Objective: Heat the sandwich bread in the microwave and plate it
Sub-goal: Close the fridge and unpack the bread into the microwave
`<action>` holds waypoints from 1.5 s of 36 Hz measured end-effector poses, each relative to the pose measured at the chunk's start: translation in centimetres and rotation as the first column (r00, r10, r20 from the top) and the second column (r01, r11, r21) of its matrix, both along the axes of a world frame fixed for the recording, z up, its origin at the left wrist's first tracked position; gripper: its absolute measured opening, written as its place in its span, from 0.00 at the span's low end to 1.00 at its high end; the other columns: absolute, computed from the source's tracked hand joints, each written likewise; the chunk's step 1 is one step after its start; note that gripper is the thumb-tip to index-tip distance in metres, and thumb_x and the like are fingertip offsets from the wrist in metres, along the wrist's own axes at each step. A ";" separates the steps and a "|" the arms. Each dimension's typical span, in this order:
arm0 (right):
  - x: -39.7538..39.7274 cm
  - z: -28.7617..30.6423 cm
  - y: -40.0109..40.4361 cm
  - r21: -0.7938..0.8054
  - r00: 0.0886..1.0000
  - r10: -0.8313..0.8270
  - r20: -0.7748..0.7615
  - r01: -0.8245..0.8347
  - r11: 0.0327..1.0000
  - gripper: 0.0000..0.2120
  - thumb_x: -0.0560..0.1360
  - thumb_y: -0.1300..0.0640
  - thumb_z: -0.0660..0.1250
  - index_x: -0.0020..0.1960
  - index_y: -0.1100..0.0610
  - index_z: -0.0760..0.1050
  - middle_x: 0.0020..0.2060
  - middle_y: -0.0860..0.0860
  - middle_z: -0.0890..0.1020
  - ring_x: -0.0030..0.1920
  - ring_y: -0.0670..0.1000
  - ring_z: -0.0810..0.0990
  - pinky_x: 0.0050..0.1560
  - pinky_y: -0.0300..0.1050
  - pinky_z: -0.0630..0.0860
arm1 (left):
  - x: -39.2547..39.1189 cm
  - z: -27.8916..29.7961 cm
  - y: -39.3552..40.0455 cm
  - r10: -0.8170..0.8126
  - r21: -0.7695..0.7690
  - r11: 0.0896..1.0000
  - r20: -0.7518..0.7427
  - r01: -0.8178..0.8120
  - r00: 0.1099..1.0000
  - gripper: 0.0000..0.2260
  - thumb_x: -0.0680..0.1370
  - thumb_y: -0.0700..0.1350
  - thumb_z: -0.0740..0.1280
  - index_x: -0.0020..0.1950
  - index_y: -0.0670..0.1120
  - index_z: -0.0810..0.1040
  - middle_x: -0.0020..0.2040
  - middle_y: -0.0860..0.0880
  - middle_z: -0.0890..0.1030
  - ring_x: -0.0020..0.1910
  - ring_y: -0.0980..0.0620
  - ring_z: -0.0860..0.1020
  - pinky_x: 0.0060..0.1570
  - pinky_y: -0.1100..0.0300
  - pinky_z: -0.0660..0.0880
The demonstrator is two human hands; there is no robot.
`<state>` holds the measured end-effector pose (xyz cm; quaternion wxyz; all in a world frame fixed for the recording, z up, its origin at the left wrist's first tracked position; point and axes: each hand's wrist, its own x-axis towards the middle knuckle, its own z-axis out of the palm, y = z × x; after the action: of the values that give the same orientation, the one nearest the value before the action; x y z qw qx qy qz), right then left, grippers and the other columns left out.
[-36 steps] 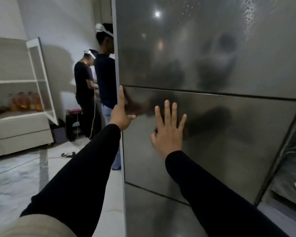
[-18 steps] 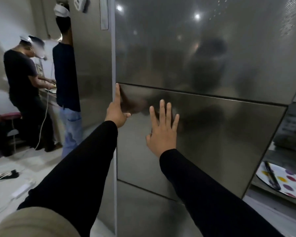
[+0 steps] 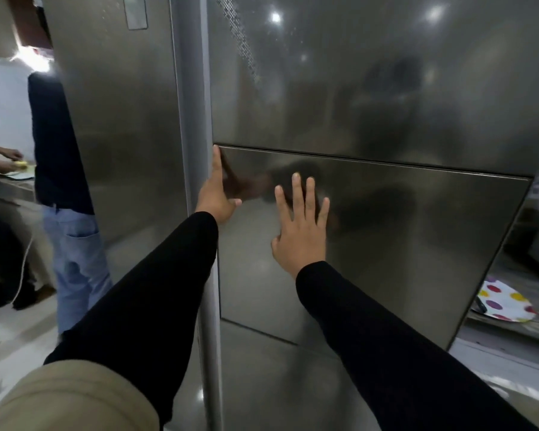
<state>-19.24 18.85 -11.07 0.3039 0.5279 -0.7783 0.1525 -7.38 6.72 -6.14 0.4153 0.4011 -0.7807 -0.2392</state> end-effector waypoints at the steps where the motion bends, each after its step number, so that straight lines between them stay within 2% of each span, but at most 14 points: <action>1: 0.1 0.0 -0.4 0.004 1.000 -0.024 0.005 0.024 1.000 0.42 0.74 0.51 0.63 0.79 0.52 0.40 0.77 0.56 0.34 0.76 0.60 0.32 0.72 0.62 0.33 | -0.2 0.1 -0.5 -0.030 0.006 1.000 -0.002 0.030 1.000 0.50 0.75 0.37 0.70 0.76 0.59 0.33 0.70 0.42 0.70 0.69 0.42 0.70 0.70 0.48 0.65; 5: 0.1 0.0 -1.4 0.005 0.996 -0.086 0.014 0.086 0.996 0.42 0.74 0.52 0.62 0.79 0.51 0.41 0.77 0.56 0.34 0.76 0.60 0.32 0.73 0.62 0.35 | -0.7 0.0 -1.5 -0.101 -0.001 0.995 -0.036 0.101 0.994 0.49 0.75 0.36 0.70 0.77 0.58 0.34 0.72 0.44 0.68 0.70 0.44 0.69 0.70 0.50 0.63; 13: 1.1 0.0 -1.8 -0.006 0.987 -0.155 0.044 0.156 0.988 0.42 0.73 0.54 0.63 0.79 0.51 0.42 0.77 0.57 0.36 0.77 0.60 0.34 0.74 0.61 0.41 | -0.6 -0.7 -3.6 -0.193 -0.008 0.981 -0.065 0.193 0.979 0.51 0.74 0.38 0.71 0.75 0.62 0.33 0.70 0.42 0.68 0.68 0.43 0.70 0.68 0.46 0.66; 18: 1.6 0.9 -1.1 0.065 0.982 -0.178 0.056 0.174 0.983 0.41 0.74 0.52 0.62 0.79 0.50 0.41 0.77 0.55 0.33 0.76 0.58 0.32 0.75 0.61 0.44 | -0.5 -1.2 -3.2 -0.196 0.015 0.980 -0.134 0.199 0.971 0.48 0.75 0.37 0.70 0.75 0.63 0.36 0.70 0.43 0.66 0.68 0.45 0.69 0.68 0.46 0.64; 22: 1.9 1.2 0.1 0.112 0.980 -0.171 0.100 0.160 0.981 0.40 0.76 0.50 0.62 0.79 0.52 0.42 0.77 0.51 0.34 0.77 0.55 0.33 0.76 0.59 0.47 | -1.0 -2.2 -1.8 -0.116 0.057 0.990 -0.211 0.131 0.971 0.44 0.77 0.35 0.66 0.76 0.63 0.39 0.68 0.45 0.66 0.61 0.50 0.71 0.61 0.54 0.67; 26: 1.8 0.7 2.1 0.145 0.968 -0.133 0.215 0.103 0.984 0.39 0.77 0.51 0.61 0.79 0.54 0.41 0.78 0.48 0.37 0.78 0.50 0.37 0.77 0.57 0.47 | -1.7 -3.8 0.2 0.003 0.120 0.992 -0.267 0.030 0.964 0.38 0.78 0.37 0.63 0.77 0.61 0.44 0.70 0.45 0.62 0.62 0.48 0.72 0.62 0.56 0.69; 28: 1.5 0.4 3.0 0.147 0.953 -0.104 0.284 0.064 0.987 0.39 0.78 0.51 0.61 0.79 0.53 0.40 0.78 0.47 0.39 0.78 0.49 0.40 0.77 0.56 0.47 | -2.0 -4.5 1.3 0.077 0.136 0.990 -0.262 -0.042 0.962 0.34 0.79 0.40 0.63 0.78 0.58 0.48 0.73 0.45 0.58 0.64 0.48 0.70 0.64 0.59 0.66; 31: 0.9 0.1 5.2 0.100 0.921 -0.096 0.378 0.062 0.993 0.39 0.78 0.50 0.61 0.79 0.52 0.40 0.79 0.47 0.42 0.79 0.49 0.46 0.77 0.54 0.49 | -3.2 -4.7 3.6 0.127 0.119 0.988 -0.265 -0.098 0.956 0.29 0.79 0.46 0.63 0.77 0.53 0.54 0.76 0.42 0.51 0.73 0.45 0.62 0.72 0.51 0.62; 33: 0.2 0.0 6.5 0.045 0.901 -0.095 0.423 0.084 0.995 0.38 0.78 0.50 0.60 0.79 0.52 0.41 0.79 0.47 0.44 0.78 0.49 0.50 0.76 0.53 0.51 | -4.2 -4.4 5.2 0.128 0.105 0.989 -0.269 -0.103 0.955 0.27 0.79 0.48 0.62 0.76 0.51 0.56 0.77 0.42 0.49 0.75 0.43 0.57 0.73 0.47 0.59; 37: -1.7 0.0 9.5 -0.042 0.867 -0.098 0.489 0.135 0.990 0.36 0.79 0.48 0.59 0.79 0.52 0.41 0.79 0.48 0.46 0.78 0.49 0.52 0.77 0.53 0.54 | -6.6 -3.5 8.7 0.055 -0.007 0.998 -0.306 -0.060 0.950 0.23 0.80 0.47 0.60 0.74 0.48 0.61 0.76 0.42 0.53 0.74 0.44 0.58 0.71 0.47 0.58; 42: -4.6 0.2 14.5 -0.166 0.865 -0.089 0.494 0.195 0.967 0.35 0.80 0.49 0.58 0.79 0.54 0.45 0.79 0.51 0.49 0.77 0.51 0.55 0.75 0.52 0.58 | -10.7 -3.7 13.3 -0.103 -0.170 0.984 -0.337 0.047 0.936 0.20 0.79 0.46 0.60 0.70 0.43 0.67 0.72 0.41 0.61 0.69 0.44 0.66 0.67 0.51 0.65; 48: -9.3 0.4 23.0 -0.207 0.853 -0.110 0.510 0.246 0.947 0.33 0.80 0.50 0.58 0.79 0.53 0.47 0.79 0.49 0.51 0.76 0.52 0.59 0.73 0.50 0.62 | -16.8 -4.1 21.7 -0.217 -0.213 0.966 -0.353 0.147 0.910 0.19 0.79 0.46 0.60 0.69 0.43 0.68 0.71 0.42 0.63 0.67 0.45 0.67 0.66 0.51 0.67; 54: -15.1 1.0 32.2 -0.232 0.830 -0.173 0.530 0.338 0.912 0.32 0.80 0.50 0.57 0.79 0.52 0.47 0.79 0.50 0.51 0.77 0.49 0.55 0.75 0.49 0.58 | -23.1 -4.0 30.3 -0.316 -0.278 0.934 -0.355 0.223 0.880 0.18 0.78 0.47 0.61 0.67 0.43 0.69 0.70 0.41 0.64 0.66 0.45 0.69 0.65 0.51 0.68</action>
<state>-34.37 51.04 -10.06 0.1911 0.3044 -0.8596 0.3632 -30.44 37.00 -10.09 0.5692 0.1811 -0.7518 -0.2792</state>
